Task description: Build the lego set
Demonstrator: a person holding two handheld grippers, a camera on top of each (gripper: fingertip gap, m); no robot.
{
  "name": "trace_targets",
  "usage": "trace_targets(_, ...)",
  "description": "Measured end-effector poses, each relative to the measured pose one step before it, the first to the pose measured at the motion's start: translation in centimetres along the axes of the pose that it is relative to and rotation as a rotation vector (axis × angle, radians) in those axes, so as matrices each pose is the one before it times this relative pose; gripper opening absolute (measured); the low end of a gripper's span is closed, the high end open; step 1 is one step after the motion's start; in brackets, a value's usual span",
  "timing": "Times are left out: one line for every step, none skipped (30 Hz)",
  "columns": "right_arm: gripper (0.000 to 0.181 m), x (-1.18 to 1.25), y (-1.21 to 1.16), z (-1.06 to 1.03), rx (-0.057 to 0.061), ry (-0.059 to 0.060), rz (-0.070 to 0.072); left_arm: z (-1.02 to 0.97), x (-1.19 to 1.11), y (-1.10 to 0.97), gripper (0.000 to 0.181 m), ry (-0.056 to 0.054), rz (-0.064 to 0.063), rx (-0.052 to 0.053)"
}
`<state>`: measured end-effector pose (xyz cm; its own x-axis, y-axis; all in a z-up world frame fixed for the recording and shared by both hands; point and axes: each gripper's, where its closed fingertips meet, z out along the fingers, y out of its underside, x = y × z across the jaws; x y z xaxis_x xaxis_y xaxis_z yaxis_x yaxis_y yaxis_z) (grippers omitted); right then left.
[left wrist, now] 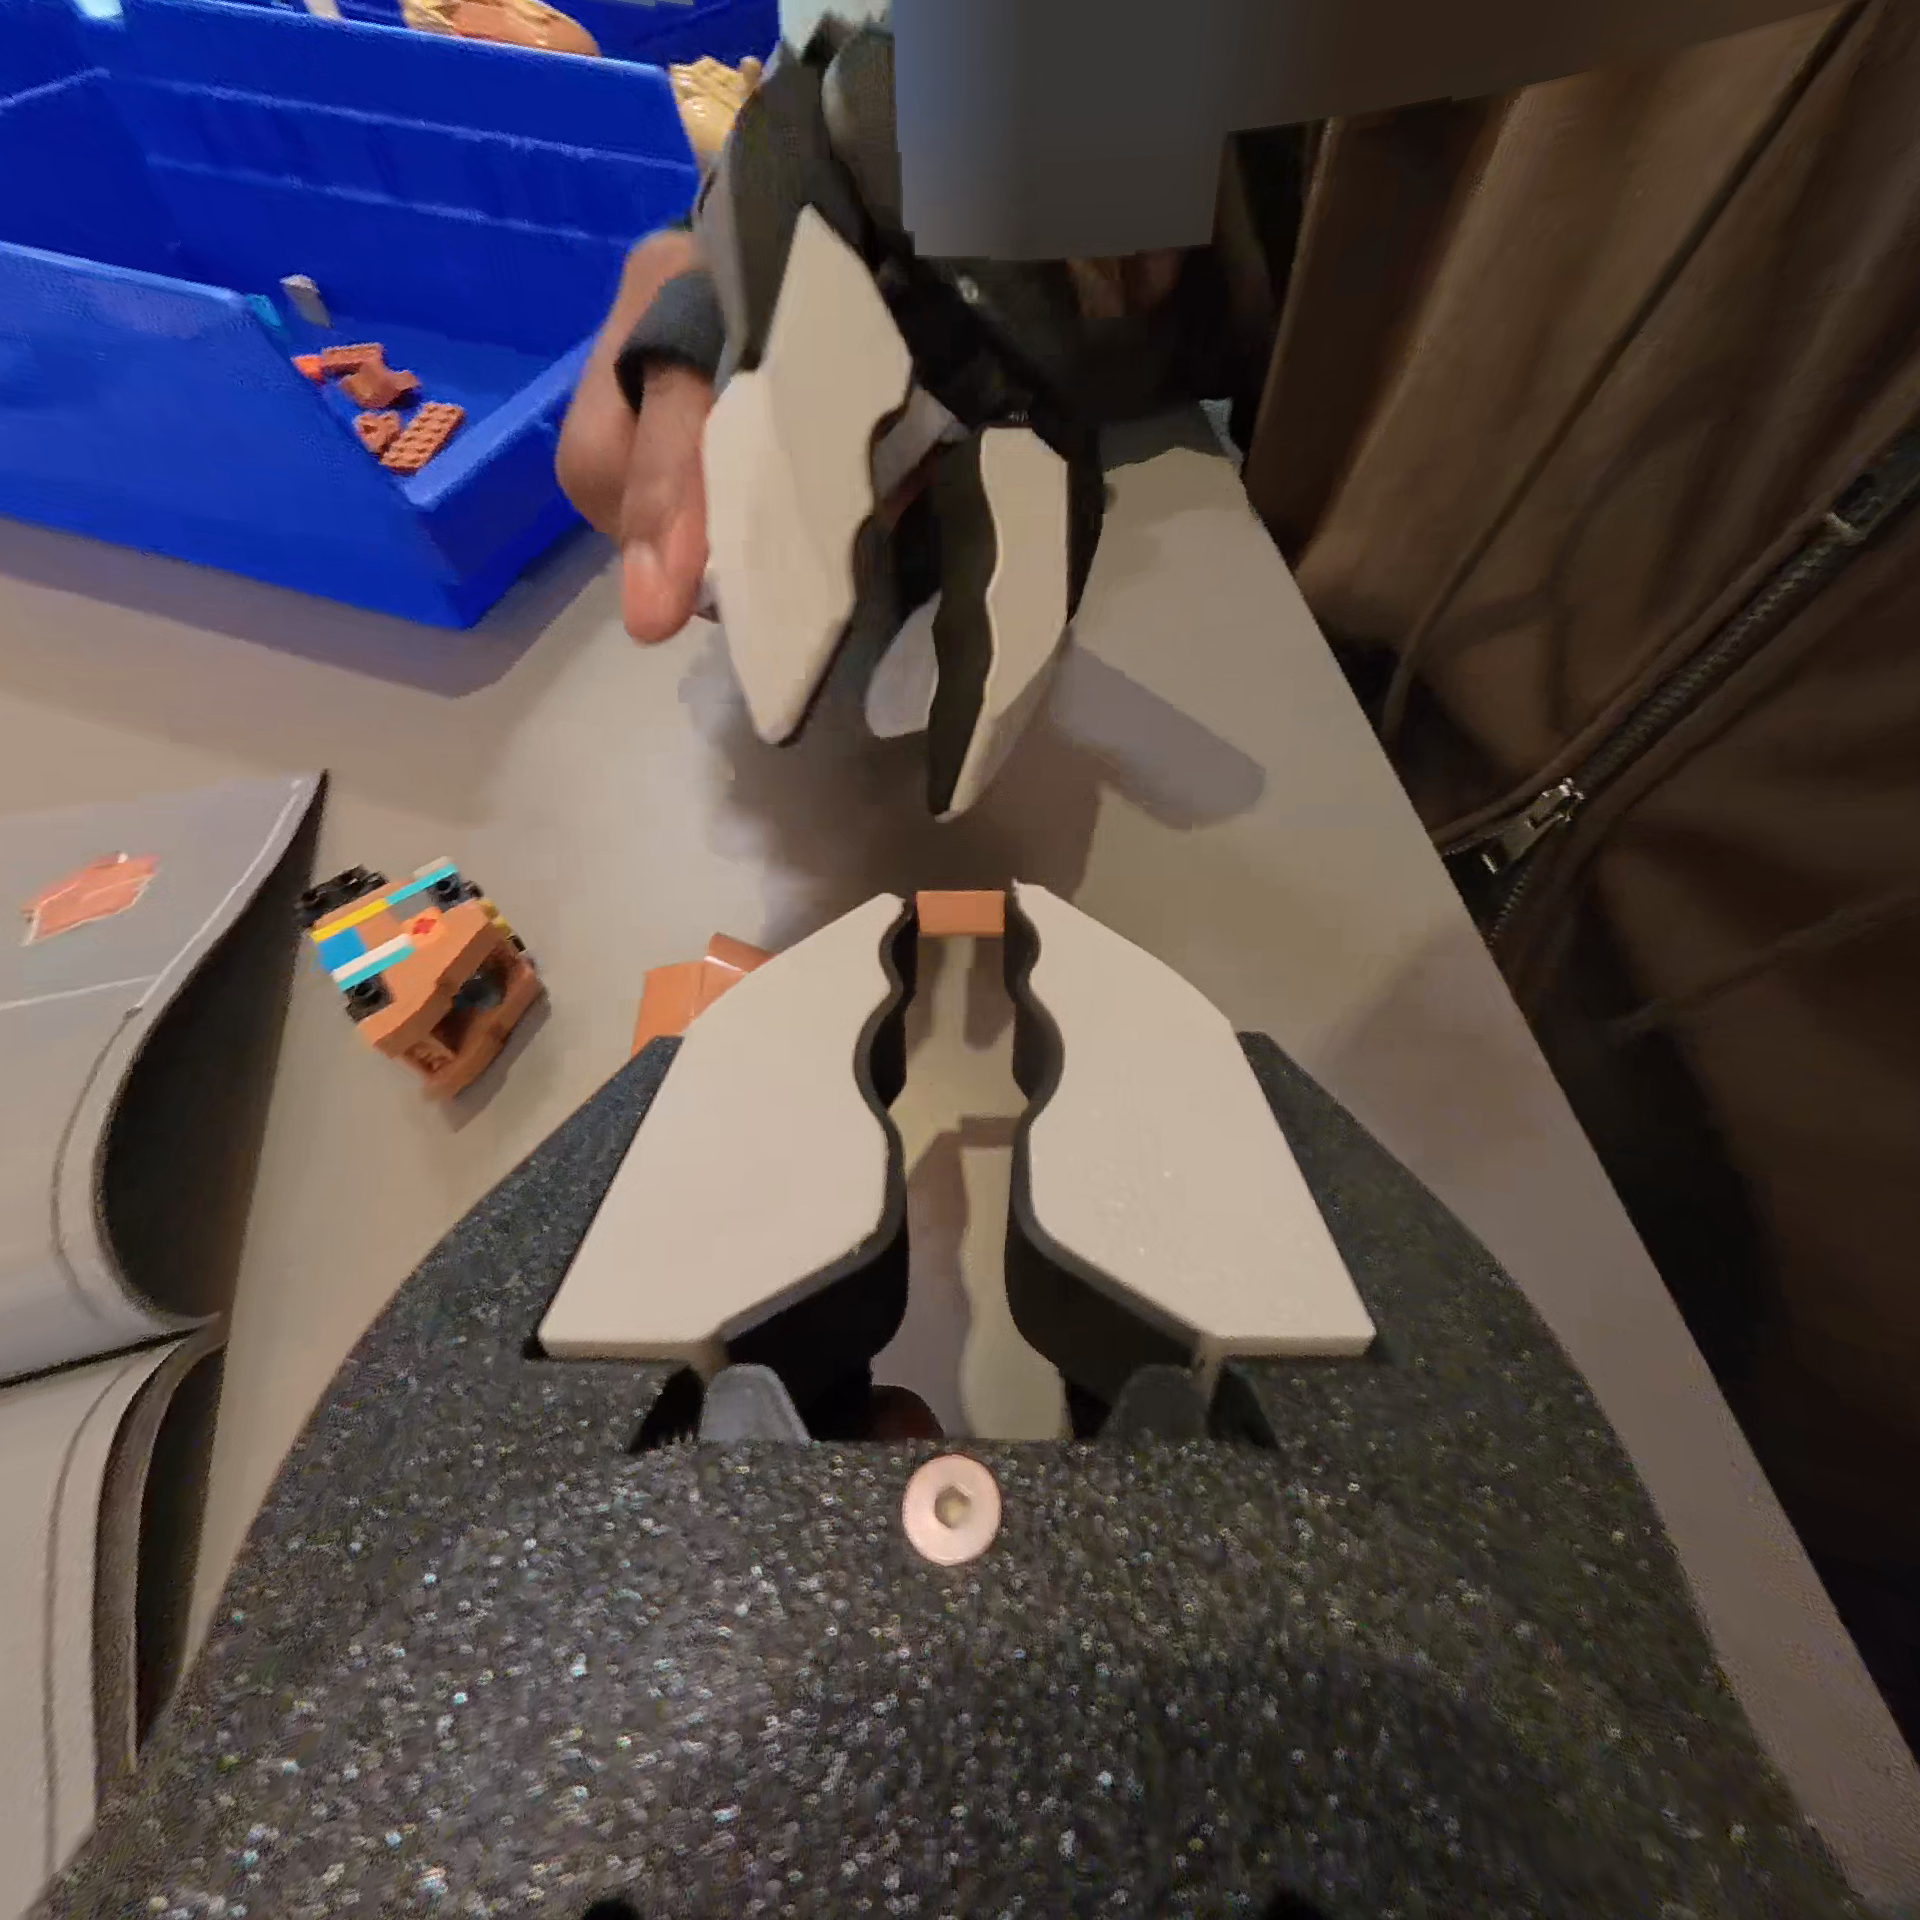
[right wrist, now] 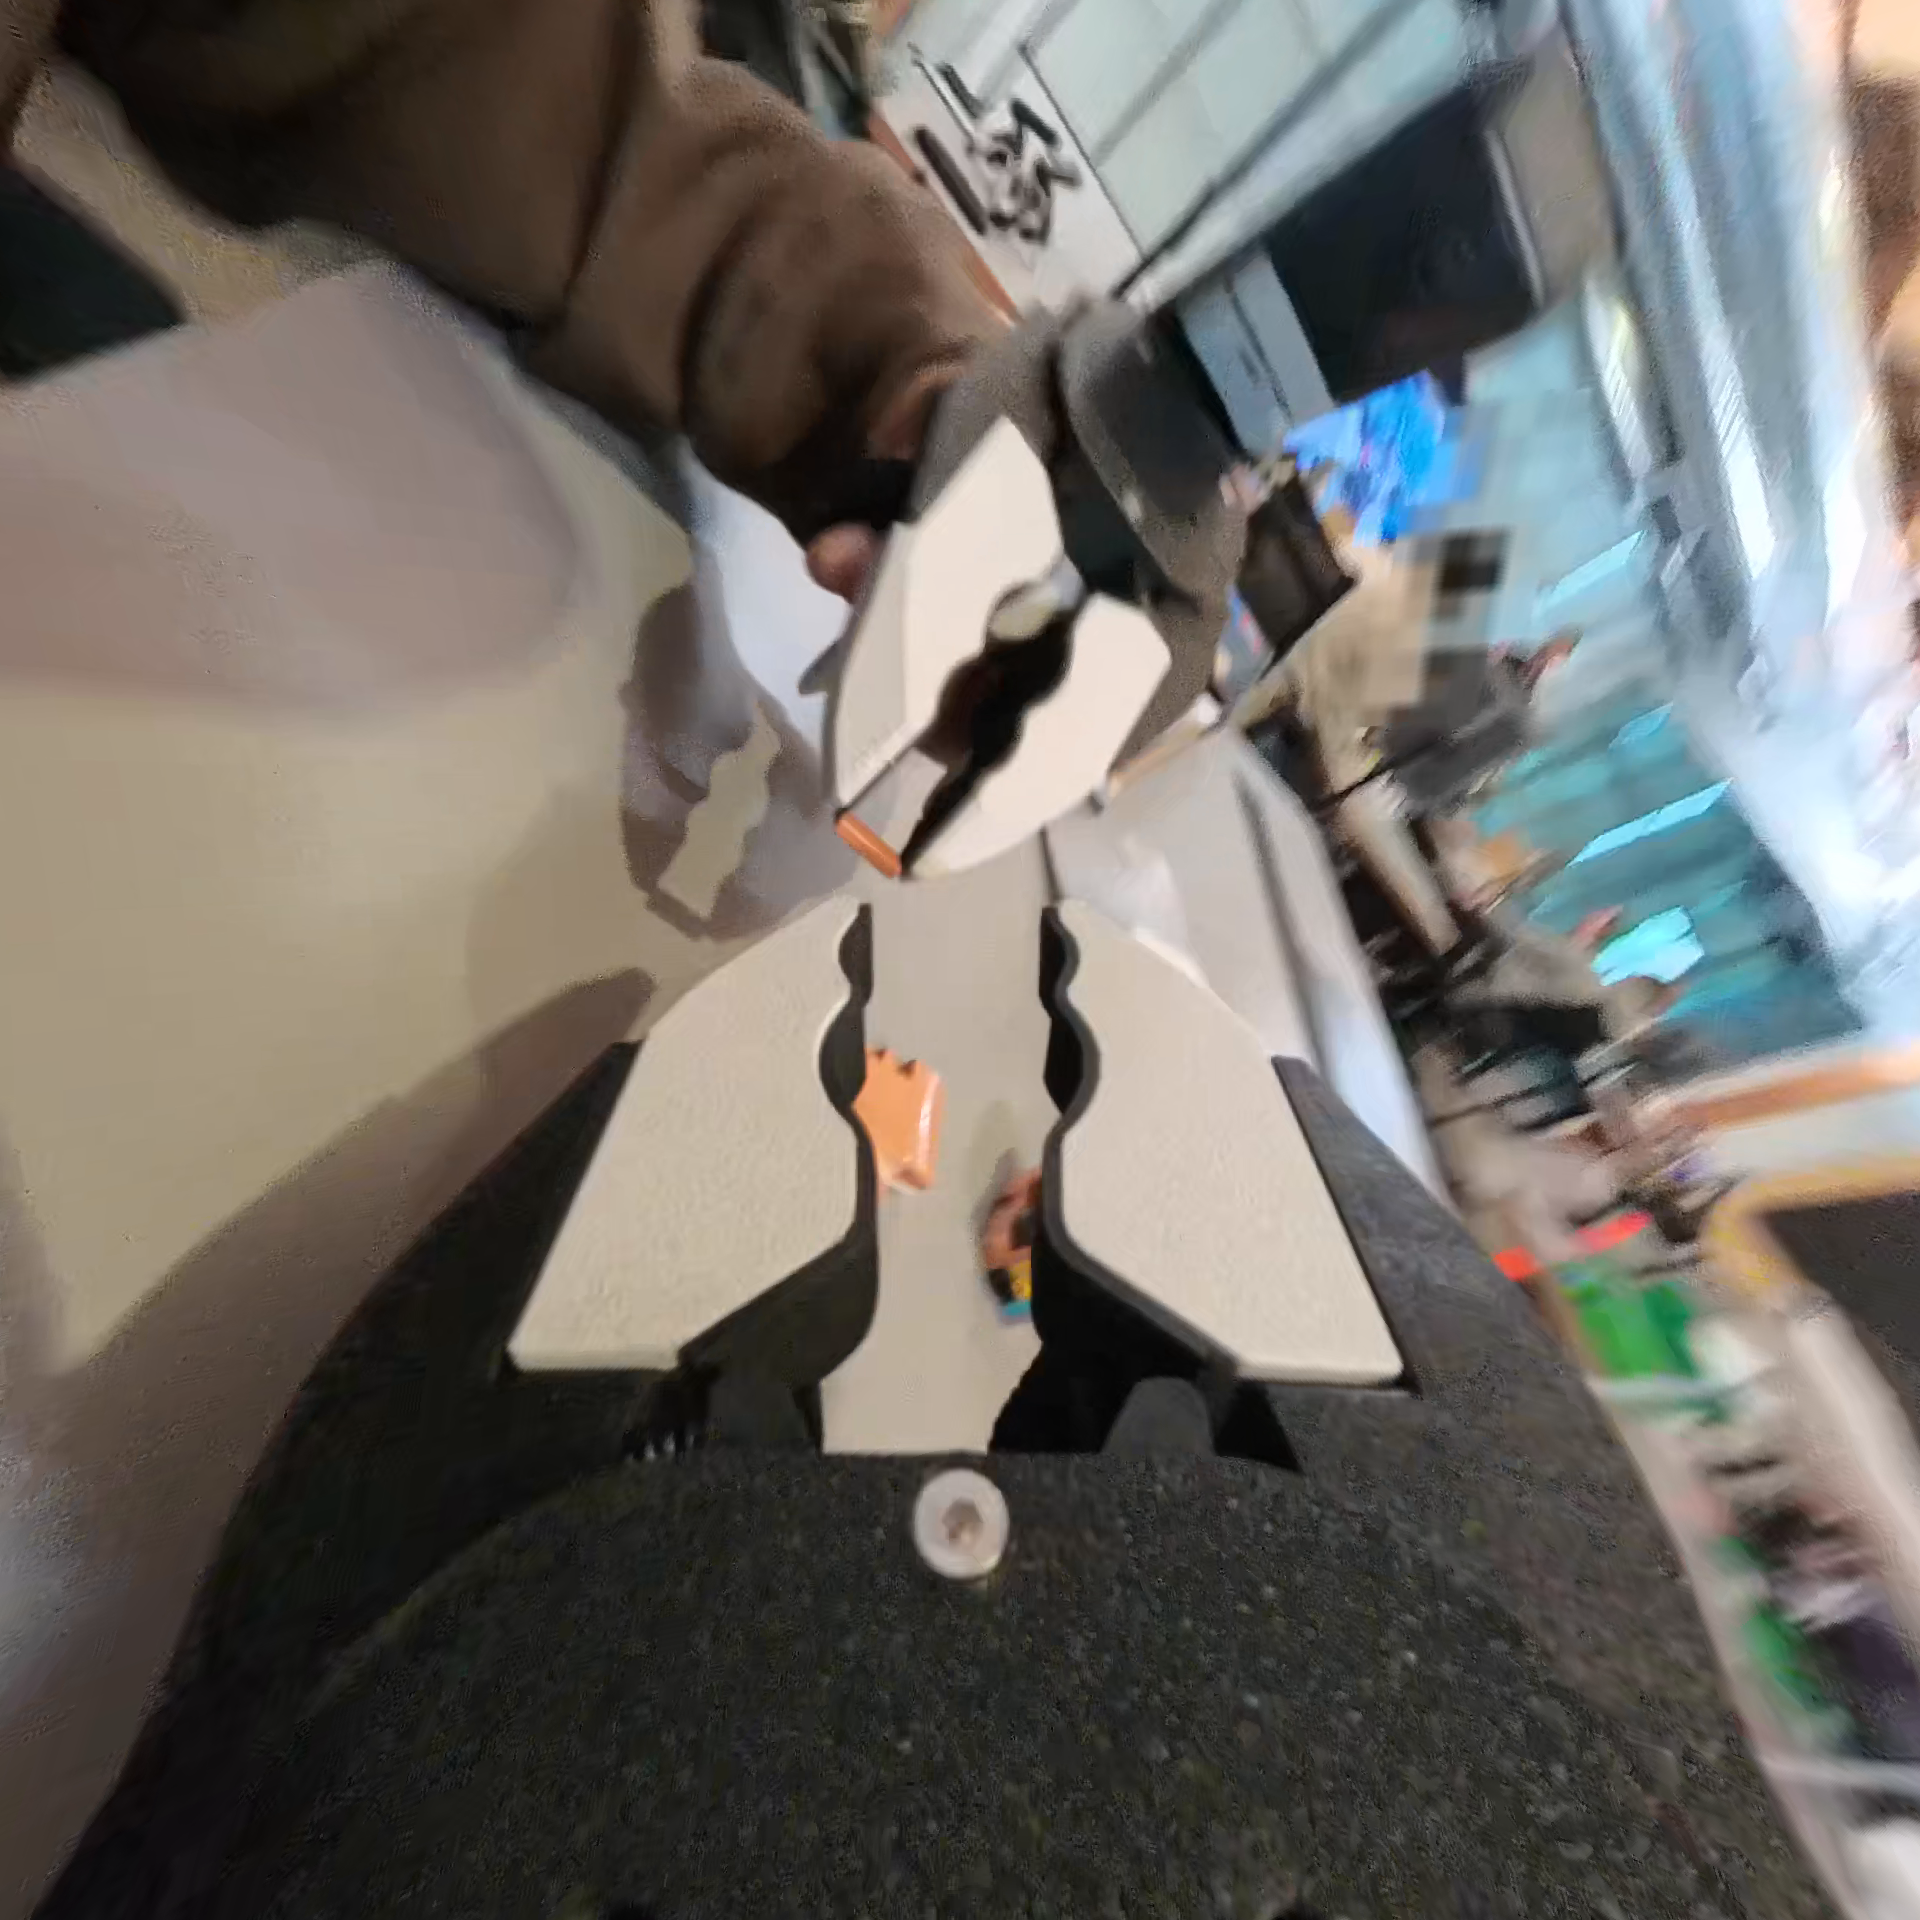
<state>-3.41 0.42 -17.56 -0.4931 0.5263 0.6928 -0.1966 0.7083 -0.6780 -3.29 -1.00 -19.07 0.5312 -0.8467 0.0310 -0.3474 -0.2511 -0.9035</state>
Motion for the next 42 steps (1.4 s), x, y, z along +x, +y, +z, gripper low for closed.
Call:
trace_targets(0.032,0.282,0.898,0.121,-0.0307,0.0006,0.1228,-0.108,-0.357,0.060,0.016,-0.0161,-0.0058,0.0007)
trace_targets(0.037,0.329,1.194,0.287,-0.0569,0.0027,0.1090,-0.044,-0.382,0.233,0.016,-0.0182,-0.0048,-0.0101)
trace_targets(0.043,0.255,1.389,0.426,-0.0764,-0.0044,0.0874,0.027,-0.414,0.343,0.016,-0.0214,-0.0022,-0.0184)
trace_targets(0.052,0.018,1.182,0.491,-0.0695,-0.0228,0.0701,0.074,-0.416,0.422,0.016,-0.0230,0.0004,-0.0224)
trace_targets(0.055,-0.127,0.882,0.473,-0.0528,-0.0313,0.0549,0.134,-0.298,0.388,0.016,-0.0155,-0.0008,-0.0210)
trace_targets(0.055,-0.271,0.648,0.449,-0.0394,-0.0393,0.0390,0.132,-0.189,0.290,0.016,-0.0086,-0.0034,-0.0152)
trace_targets(0.055,-0.280,0.524,0.410,-0.0335,-0.0357,0.0249,0.137,-0.111,0.164,0.016,-0.0040,-0.0050,-0.0080)
trace_targets(0.055,-0.088,0.437,0.377,-0.0330,-0.0218,0.0137,0.118,-0.092,0.108,0.016,-0.0032,-0.0047,-0.0045)
trace_targets(0.056,0.010,0.219,0.273,-0.0239,-0.0123,0.0044,0.080,-0.088,0.071,0.016,-0.0033,-0.0038,-0.0030)
trace_targets(0.056,0.070,0.032,0.200,-0.0111,-0.0085,0.0031,0.044,-0.108,0.044,0.016,-0.0045,-0.0036,-0.0015)
trace_targets(0.056,0.011,0.164,0.236,-0.0185,-0.0151,0.0075,0.042,-0.159,0.058,0.016,-0.0075,-0.0048,-0.0015)
trace_targets(0.057,-0.033,0.220,0.230,-0.0230,-0.0177,0.0075,0.043,-0.244,0.088,0.016,-0.0118,-0.0066,-0.0024)
trace_targets(0.059,0.062,0.121,0.183,-0.0149,-0.0085,0.0054,0.046,-0.214,0.119,0.016,-0.0093,-0.0080,-0.0036)
trace_targets(0.061,0.084,0.084,0.150,-0.0119,-0.0064,0.0058,0.051,-0.125,0.141,0.016,-0.0033,-0.0087,-0.0038)
trace_targets(0.063,0.019,0.087,0.133,-0.0113,-0.0093,0.0072,0.069,-0.067,0.150,0.016,-0.0003,-0.0066,-0.0049)
trace_targets(0.063,0.080,-0.006,0.071,-0.0041,-0.0053,0.0109,0.063,-0.080,0.123,0.016,-0.0021,-0.0043,-0.0055)
trace_targets(0.063,0.108,0.021,0.067,-0.0041,-0.0027,0.0109,0.091,-0.057,0.109,0.016,-0.0014,-0.0035,-0.0060)
trace_targets(0.062,0.036,0.025,0.036,-0.0036,-0.0061,0.0095,0.092,0.001,0.107,0.016,0.0002,-0.0008,-0.0072)
trace_targets(0.058,-0.025,0.012,0.022,-0.0013,-0.0071,0.0039,0.090,0.025,0.111,0.016,-0.0002,0.0047,-0.0089)
trace_targets(0.053,-0.041,-0.006,0.009,0.0004,-0.0064,0.0000,0.099,0.032,0.137,0.016,-0.0027,0.0081,-0.0114)
trace_targets(0.052,0.035,-0.029,0.018,0.0004,-0.0006,0.0005,0.107,0.031,0.162,0.016,-0.0034,0.0085,-0.0142)
trace_targets(0.052,0.021,-0.024,0.032,-0.0003,-0.0025,0.0008,0.094,-0.017,0.167,0.016,-0.0070,0.0097,-0.0159)
trace_targets(0.051,0.032,-0.031,0.020,0.0005,-0.0027,-0.0008,0.063,-0.036,0.171,0.016,-0.0090,0.0110,-0.0160)
trace_targets(0.052,0.089,-0.022,0.024,0.0011,0.0011,0.0001,0.034,-0.043,0.131,0.016,-0.0081,0.0092,-0.0133)
trace_targets(0.051,0.095,-0.008,0.008,0.0009,0.0041,0.0011,0.024,-0.030,0.060,0.016,-0.0062,0.0061,-0.0079)
trace_targets(0.051,0.014,-0.012,-0.017,0.0020,0.0011,-0.0033,0.005,-0.010,0.009,0.016,-0.0035,0.0035,-0.0040)
trace_targets(0.051,-0.002,-0.041,-0.041,0.0048,0.0024,-0.0078,0.017,0.001,-0.002,0.016,-0.0021,0.0024,-0.0038)
trace_targets(0.051,0.025,-0.107,-0.057,0.0088,0.0051,-0.0068,0.030,-0.015,-0.011,0.016,-0.0029,0.0039,-0.0042)
trace_targets(0.051,0.014,-0.168,-0.064,0.0121,0.0053,-0.0071,0.054,-0.008,-0.016,0.016,-0.0036,0.0054,-0.0047)
trace_targets(0.051,-0.006,-0.143,-0.035,0.0093,0.0050,-0.0080,0.058,0.023,-0.029,0.016,-0.0022,0.0063,-0.0056)
trace_targets(0.051,-0.017,-0.102,0.021,0.0047,0.0053,-0.0088,0.061,0.045,-0.034,0.016,-0.0016,0.0073,-0.0058)
trace_targets(0.051,-0.057,-0.079,0.025,0.0031,0.0043,-0.0113,0.054,0.012,-0.026,0.016,-0.0047,0.0082,-0.0066)
trace_targets(0.051,-0.095,-0.116,0.028,0.0052,0.0028,-0.0124,0.050,-0.010,0.025,0.016,-0.0055,0.0082,-0.0081)
trace_targets(0.051,-0.121,-0.142,0.001,0.0068,0.0002,-0.0105,0.015,-0.040,0.032,0.016,-0.0069,0.0072,-0.0067)
trace_targets(0.051,-0.125,-0.154,-0.001,0.0083,-0.0022,-0.0068,-0.004,-0.035,0.022,0.016,-0.0049,0.0045,-0.0041)
trace_targets(0.051,-0.093,-0.167,-0.029,0.0096,-0.0022,-0.0032,-0.013,-0.023,0.035,0.016,-0.0020,0.0024,-0.0040)
trace_targets(0.051,-0.052,-0.154,-0.051,0.0105,-0.0017,0.0003,-0.037,-0.001,0.055,0.016,-0.0013,0.0027,-0.0042)
trace_targets(0.051,-0.017,-0.139,-0.052,0.0098,-0.0019,0.0019,-0.040,-0.015,0.035,0.016,-0.0024,0.0037,-0.0030)
trace_targets(0.051,-0.010,-0.098,-0.057,0.0085,-0.0022,0.0020,-0.067,0.007,-0.032,0.016,-0.0023,0.0030,0.0002)
trace_targets(0.051,0.039,-0.078,-0.040,0.0062,0.0001,0.0027,-0.077,0.014,-0.056,0.016,-0.0013,0.0026,0.0014)
trace_targets(0.051,0.021,-0.063,-0.042,0.0055,-0.0007,0.0017,-0.057,0.041,-0.054,0.016,0.0008,0.0025,0.0003)
trace_targets(0.051,0.024,-0.068,-0.024,0.0053,0.0008,0.0006,-0.034,0.045,-0.032,0.016,0.0012,0.0021,0.0000)
